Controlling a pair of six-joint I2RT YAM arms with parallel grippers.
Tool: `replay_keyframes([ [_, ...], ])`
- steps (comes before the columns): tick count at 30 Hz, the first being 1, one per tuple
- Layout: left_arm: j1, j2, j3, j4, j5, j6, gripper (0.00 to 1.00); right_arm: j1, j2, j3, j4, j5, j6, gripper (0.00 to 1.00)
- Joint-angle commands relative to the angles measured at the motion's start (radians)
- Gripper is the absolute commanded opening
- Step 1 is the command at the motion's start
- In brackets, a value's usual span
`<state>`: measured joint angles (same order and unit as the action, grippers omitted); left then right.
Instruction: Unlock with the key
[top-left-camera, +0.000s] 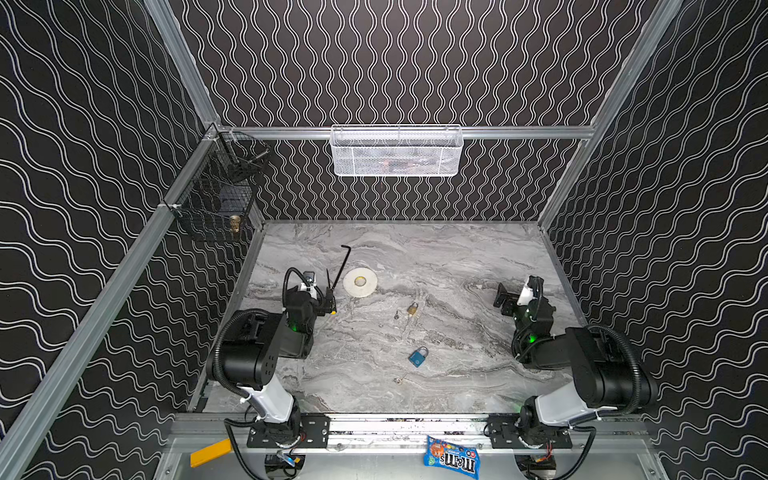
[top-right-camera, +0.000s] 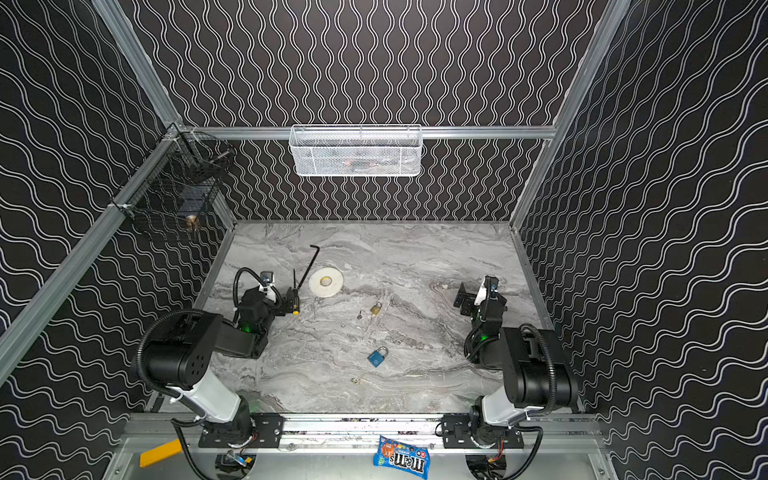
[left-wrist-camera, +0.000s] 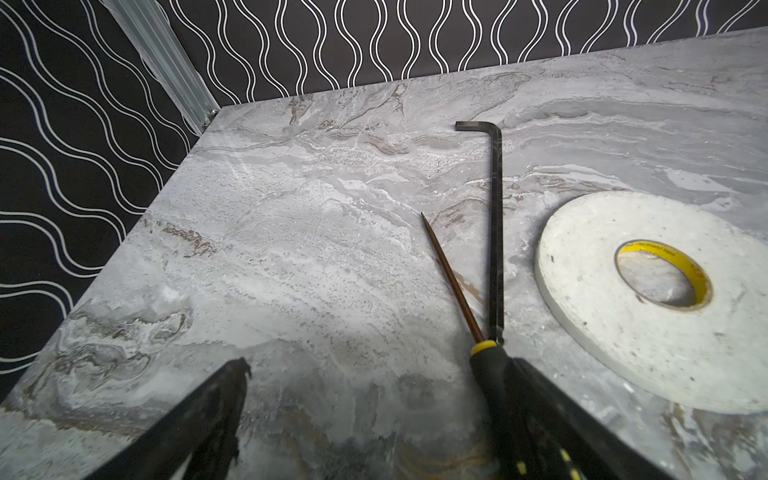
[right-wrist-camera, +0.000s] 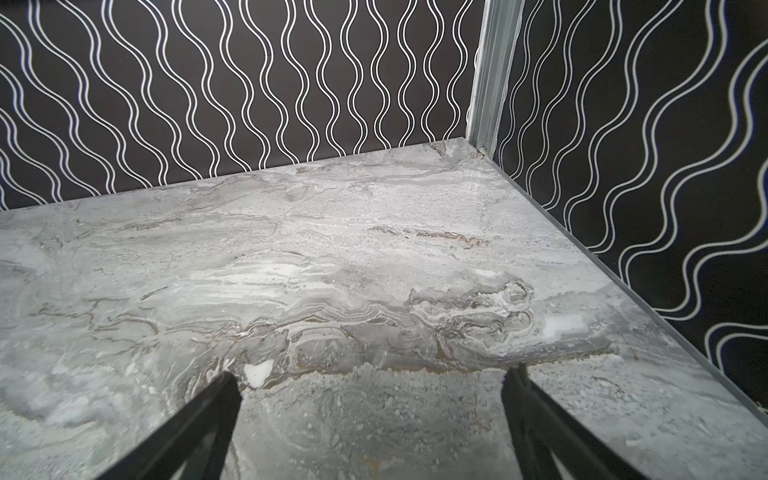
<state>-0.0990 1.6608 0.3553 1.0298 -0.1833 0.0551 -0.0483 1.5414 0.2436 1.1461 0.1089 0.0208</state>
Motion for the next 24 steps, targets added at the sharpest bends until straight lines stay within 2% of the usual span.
replay_keyframes([
  [1,0.001,-0.013,0.001,0.018,0.014,0.025,0.99,0.001,-0.003,0.003,0.066,-0.025,-0.013,0.99],
  [7,0.001,-0.091,0.041,-0.118,0.03,0.029,0.99,0.001,-0.02,-0.006,0.072,-0.006,-0.003,0.99],
  [12,0.001,-0.144,0.049,-0.171,0.029,0.029,0.99,0.001,-0.116,-0.006,-0.018,0.002,-0.001,0.99],
  [18,0.001,-0.284,0.012,-0.22,0.028,0.007,0.99,0.0,-0.281,0.076,-0.366,0.027,0.096,0.99],
  [24,0.001,-0.453,0.009,-0.338,0.017,-0.148,0.99,-0.001,-0.428,0.149,-0.616,-0.079,0.205,0.99],
])
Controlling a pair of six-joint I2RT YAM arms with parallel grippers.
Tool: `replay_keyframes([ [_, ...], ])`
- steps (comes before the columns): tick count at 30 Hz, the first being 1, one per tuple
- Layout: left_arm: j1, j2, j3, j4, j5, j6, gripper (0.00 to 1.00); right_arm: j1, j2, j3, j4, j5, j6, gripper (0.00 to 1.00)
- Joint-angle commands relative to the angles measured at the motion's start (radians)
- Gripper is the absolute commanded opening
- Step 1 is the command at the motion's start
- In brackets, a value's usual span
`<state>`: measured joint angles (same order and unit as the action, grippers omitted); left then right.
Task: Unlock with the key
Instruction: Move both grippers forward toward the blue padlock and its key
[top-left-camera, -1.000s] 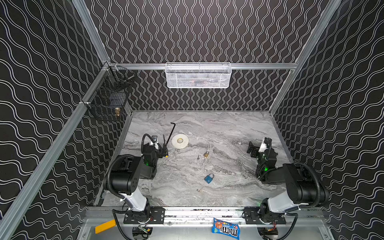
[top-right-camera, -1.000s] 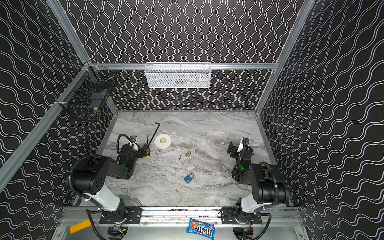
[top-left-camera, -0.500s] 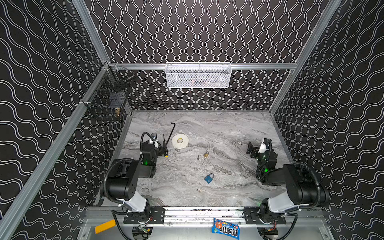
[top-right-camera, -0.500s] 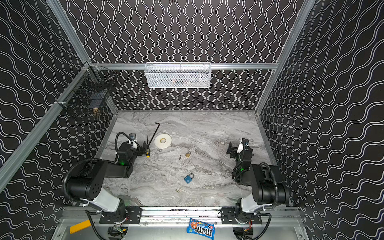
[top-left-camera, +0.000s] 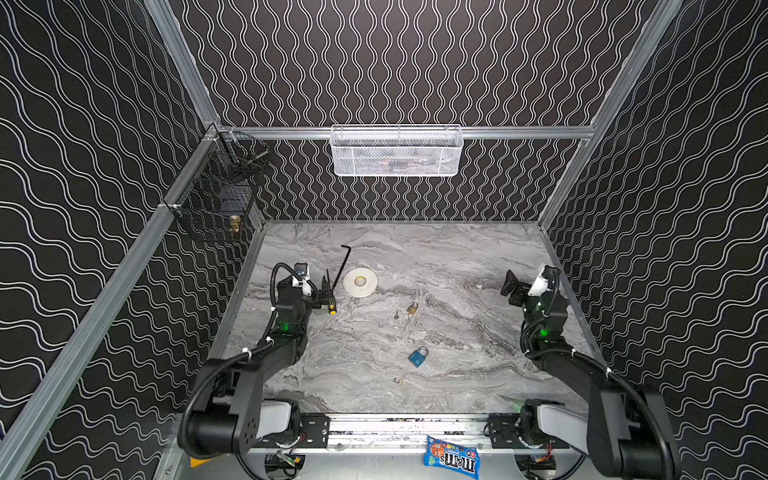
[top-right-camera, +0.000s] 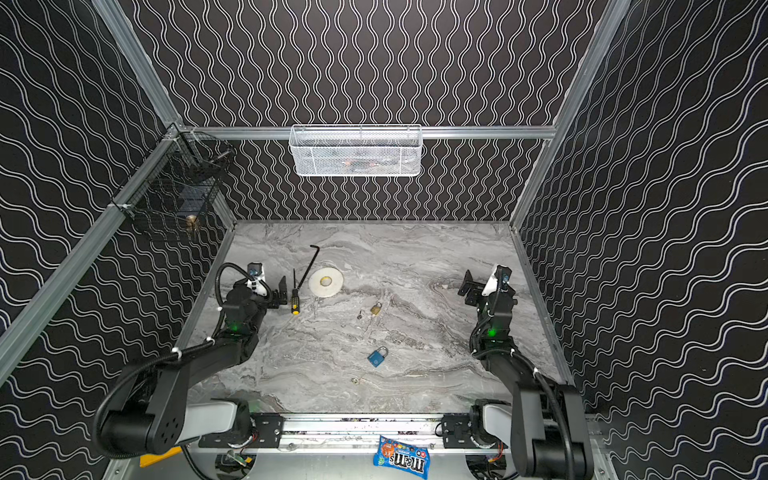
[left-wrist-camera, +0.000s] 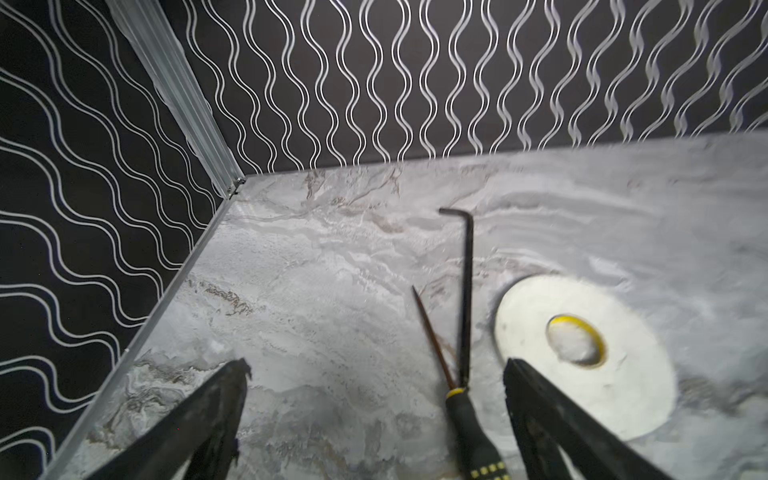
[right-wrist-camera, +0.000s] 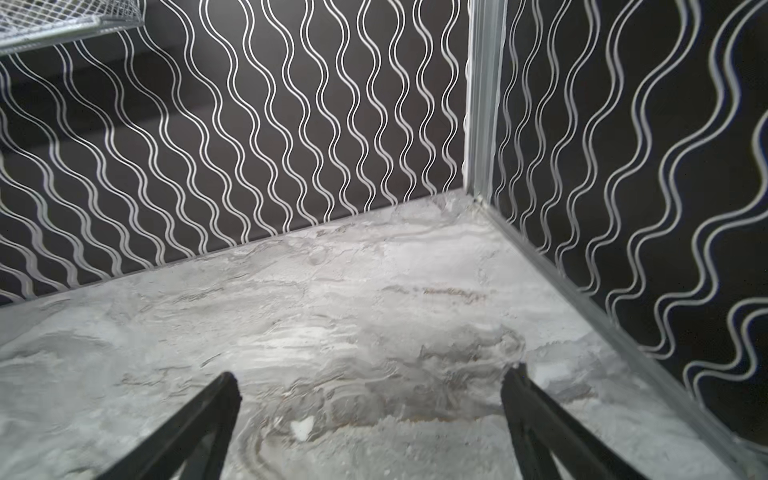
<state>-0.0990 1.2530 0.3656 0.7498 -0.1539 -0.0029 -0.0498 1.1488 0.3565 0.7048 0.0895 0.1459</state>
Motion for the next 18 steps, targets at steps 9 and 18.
replay_keyframes([
  [9,0.001,-0.217,0.07,-0.28,0.079,-0.249,0.99,0.001,-0.187,0.076,-0.376,-0.031,0.282,0.99],
  [18,0.007,-0.279,0.142,-0.535,-0.011,-0.498,0.99,-0.001,-0.2,0.085,-0.539,0.009,0.451,0.99],
])
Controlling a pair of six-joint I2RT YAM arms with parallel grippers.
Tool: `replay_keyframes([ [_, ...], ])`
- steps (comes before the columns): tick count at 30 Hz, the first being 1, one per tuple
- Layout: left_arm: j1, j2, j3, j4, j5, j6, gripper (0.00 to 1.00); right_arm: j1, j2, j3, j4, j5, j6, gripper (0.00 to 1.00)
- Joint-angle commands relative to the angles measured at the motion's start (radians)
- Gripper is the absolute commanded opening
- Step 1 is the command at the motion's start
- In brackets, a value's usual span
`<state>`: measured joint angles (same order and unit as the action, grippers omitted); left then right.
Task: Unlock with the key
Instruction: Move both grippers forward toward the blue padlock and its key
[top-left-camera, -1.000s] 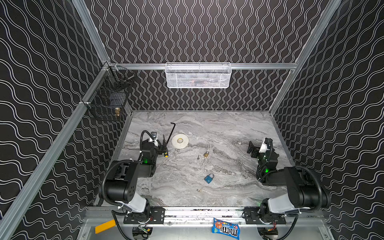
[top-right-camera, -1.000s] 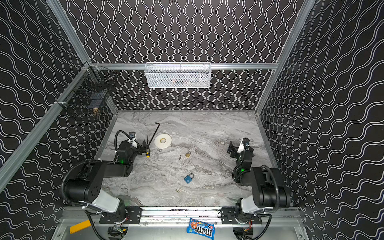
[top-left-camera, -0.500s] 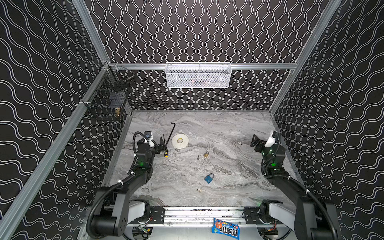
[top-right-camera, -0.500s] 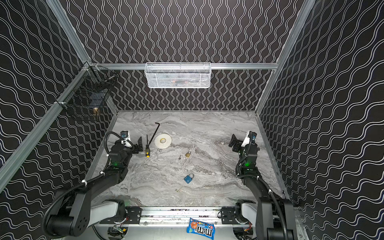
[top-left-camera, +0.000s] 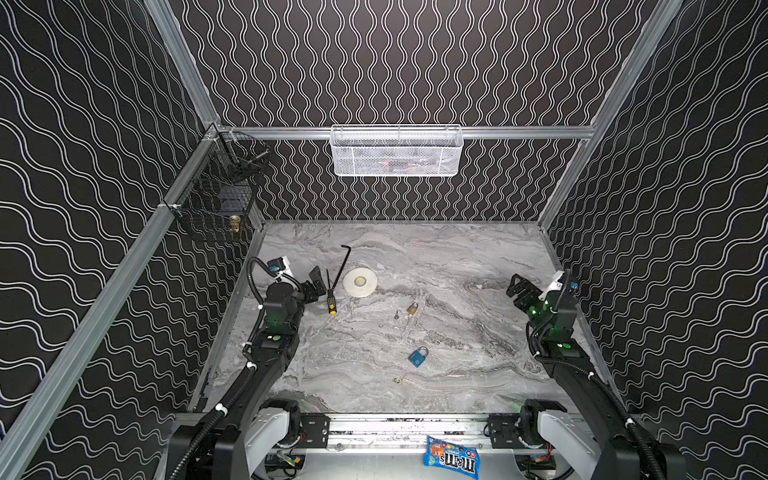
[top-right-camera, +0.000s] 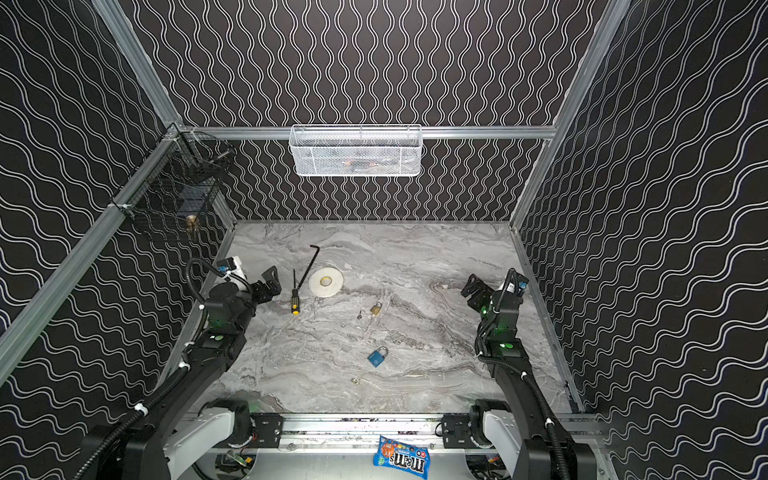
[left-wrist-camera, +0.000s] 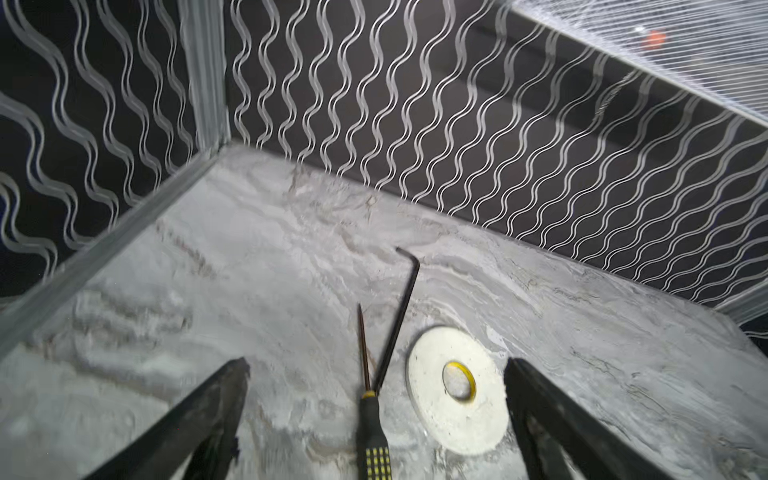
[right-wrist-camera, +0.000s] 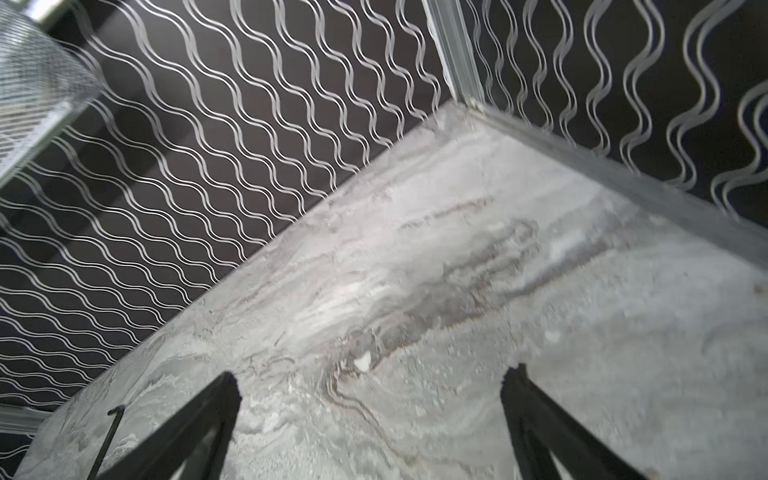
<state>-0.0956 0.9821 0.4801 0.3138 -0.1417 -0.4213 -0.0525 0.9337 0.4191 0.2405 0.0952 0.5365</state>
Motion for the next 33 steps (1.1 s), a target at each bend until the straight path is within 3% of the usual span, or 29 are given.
replay_keyframes([
  [1,0.004,-0.011,0.041,-0.132,-0.021,-0.082,0.99,0.002,0.032,0.045,-0.111,-0.005,0.056,0.99],
  [13,-0.009,-0.049,0.078,-0.291,0.211,-0.15,0.99,0.002,0.051,0.113,-0.291,-0.069,0.109,0.99],
  [17,-0.059,-0.049,0.051,-0.283,0.216,-0.179,0.99,0.006,0.087,0.17,-0.384,-0.19,0.083,0.99],
  [26,-0.324,-0.008,0.076,-0.334,0.103,-0.211,0.99,0.061,0.106,0.228,-0.507,-0.348,-0.008,0.99],
  [33,-0.466,0.006,0.092,-0.381,0.053,-0.245,0.99,0.291,0.097,0.252,-0.556,-0.31,0.014,0.99],
])
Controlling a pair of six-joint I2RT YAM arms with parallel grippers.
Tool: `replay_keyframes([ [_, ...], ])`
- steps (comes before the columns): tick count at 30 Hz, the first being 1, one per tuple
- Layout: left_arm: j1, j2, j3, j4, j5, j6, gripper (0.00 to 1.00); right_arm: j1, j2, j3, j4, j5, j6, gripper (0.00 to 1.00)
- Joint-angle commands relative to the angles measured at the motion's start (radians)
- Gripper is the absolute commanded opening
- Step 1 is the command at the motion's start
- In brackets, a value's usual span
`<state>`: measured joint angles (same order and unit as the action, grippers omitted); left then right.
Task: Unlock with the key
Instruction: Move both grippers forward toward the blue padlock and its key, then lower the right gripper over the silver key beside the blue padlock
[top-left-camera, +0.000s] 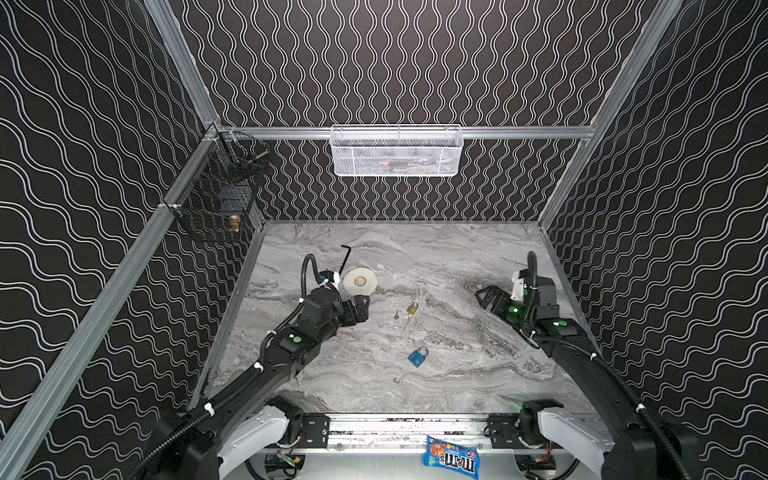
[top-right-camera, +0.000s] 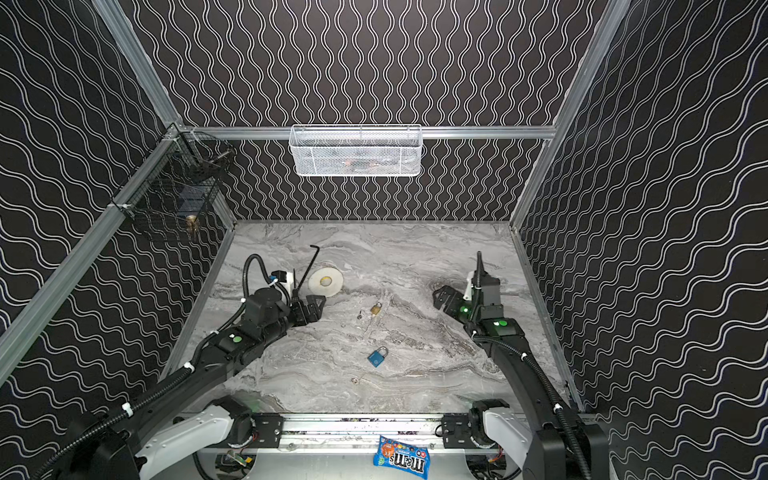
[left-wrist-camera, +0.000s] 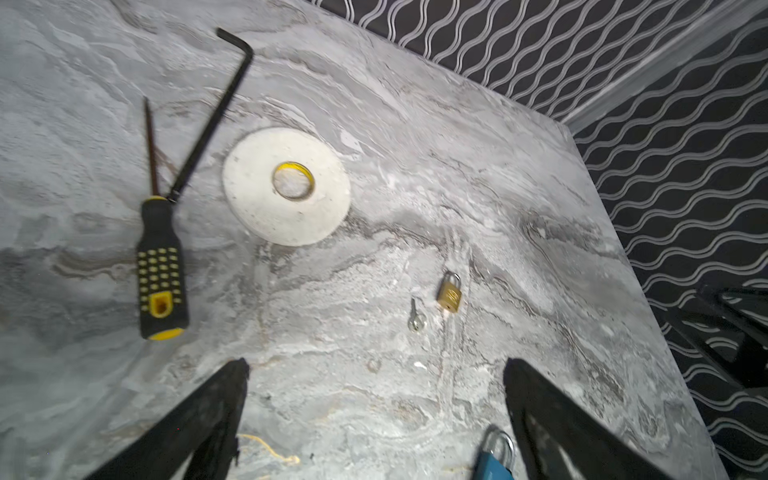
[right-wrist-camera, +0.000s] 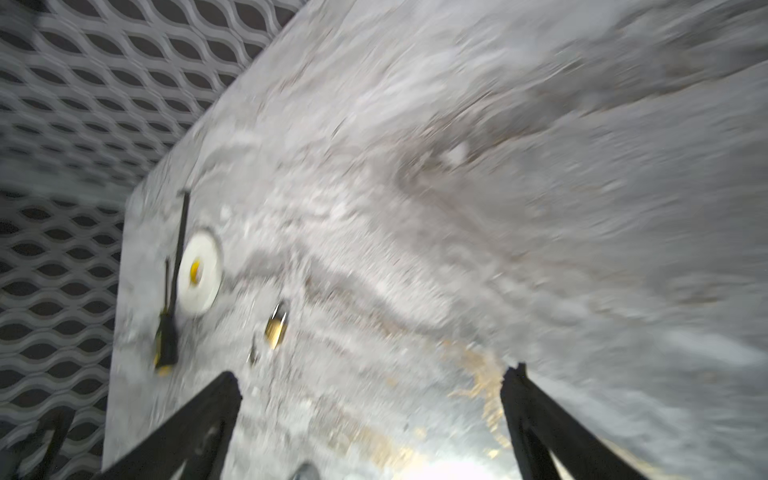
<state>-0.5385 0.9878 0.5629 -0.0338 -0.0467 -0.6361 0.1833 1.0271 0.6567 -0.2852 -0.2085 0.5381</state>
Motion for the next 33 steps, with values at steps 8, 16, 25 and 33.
replay_keyframes([
  [8,-0.046,-0.036,0.04,-0.226,-0.032,-0.041,0.99,0.37,0.135,0.111,-0.156,0.073,0.064,0.99],
  [16,-0.047,-0.092,0.051,-0.409,-0.008,-0.065,0.99,0.587,0.222,0.129,-0.209,0.086,0.109,0.96],
  [25,-0.046,-0.103,0.063,-0.494,0.017,-0.076,0.99,0.756,0.273,0.077,-0.111,0.048,0.203,0.86],
  [33,-0.045,-0.097,0.078,-0.53,0.011,-0.093,0.99,0.868,0.363,0.07,-0.044,0.069,0.263,0.78],
])
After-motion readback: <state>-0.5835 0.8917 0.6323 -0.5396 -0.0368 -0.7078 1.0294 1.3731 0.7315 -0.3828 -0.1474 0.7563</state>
